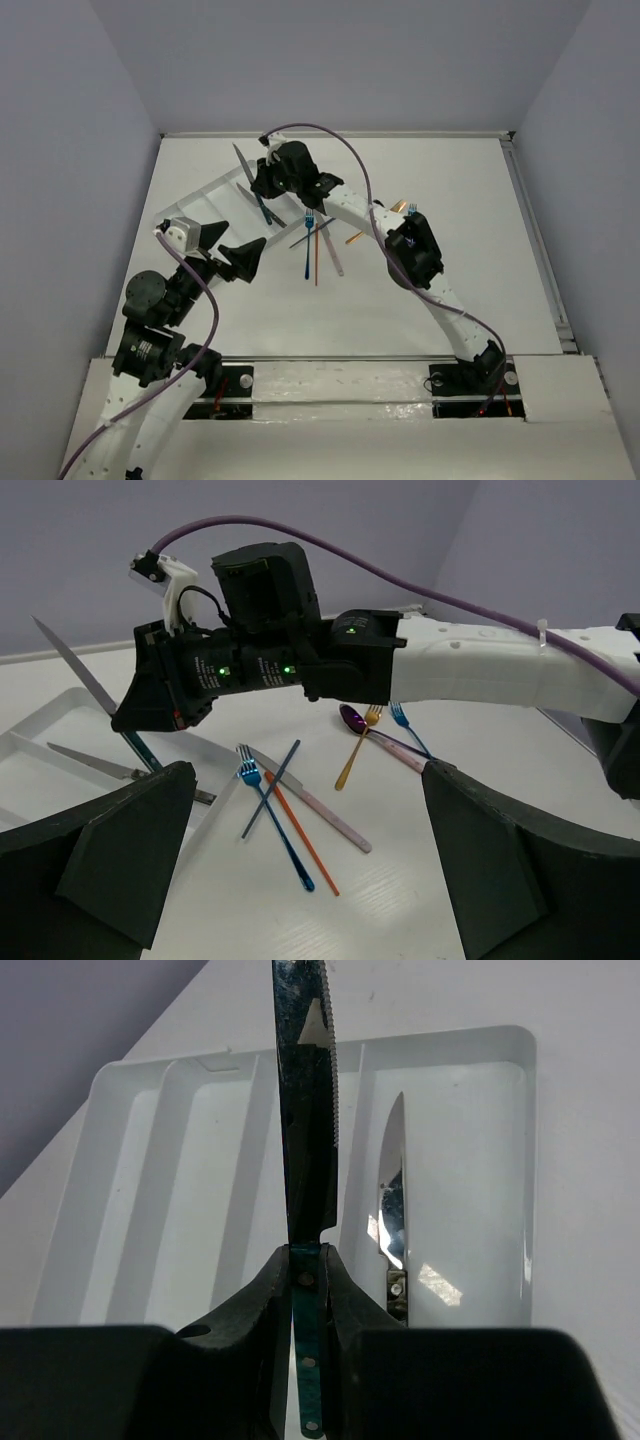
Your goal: Sort the eating utensils into containers
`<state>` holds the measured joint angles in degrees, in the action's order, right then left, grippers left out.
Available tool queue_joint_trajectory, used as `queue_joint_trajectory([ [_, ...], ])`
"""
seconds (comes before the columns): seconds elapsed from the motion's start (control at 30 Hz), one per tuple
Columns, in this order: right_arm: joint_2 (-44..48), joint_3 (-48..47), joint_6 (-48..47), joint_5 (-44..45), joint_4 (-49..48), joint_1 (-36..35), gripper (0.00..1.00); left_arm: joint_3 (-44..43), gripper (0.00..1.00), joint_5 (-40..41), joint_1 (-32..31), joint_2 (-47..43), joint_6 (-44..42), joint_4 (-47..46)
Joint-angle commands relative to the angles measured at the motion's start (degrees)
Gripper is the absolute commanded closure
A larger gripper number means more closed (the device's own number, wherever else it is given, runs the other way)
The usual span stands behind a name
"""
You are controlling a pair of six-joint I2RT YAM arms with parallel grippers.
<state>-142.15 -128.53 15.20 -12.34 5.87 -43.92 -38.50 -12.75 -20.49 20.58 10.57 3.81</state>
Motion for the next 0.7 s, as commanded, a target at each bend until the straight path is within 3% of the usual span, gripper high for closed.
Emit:
queue_joint_trajectory([
  [0.0, -4.2, -9.3, -2.1, 4.1, 2.8, 0.6, 1.0, -1.7, 0.01, -1.3, 0.4, 1.1, -0.1, -3.5],
  [0.3, -3.0, -3.4, -3.7, 5.8, 2.1, 0.6, 0.99, -1.8, 0.01, -1.7, 0.4, 1.9, -0.1, -3.5],
  [0.5, -2.2, -3.1, -4.1, 4.8, 3.0, 0.1, 0.7, -1.7, 0.01, -1.8, 1.4, 1.7, 0.0, -3.4],
  [0.53, -1.8, -2.9, -4.2, 4.8, 2.9, 0.1, 0.61, -1.7, 0.01, -1.8, 1.4, 1.7, 0.0, -3.5],
  [0.67, 0.7, -0.7, -4.2, 5.1, 2.7, 0.1, 0.54, -1.6, 0.01, -1.9, 1.4, 1.5, 0.1, -3.5],
])
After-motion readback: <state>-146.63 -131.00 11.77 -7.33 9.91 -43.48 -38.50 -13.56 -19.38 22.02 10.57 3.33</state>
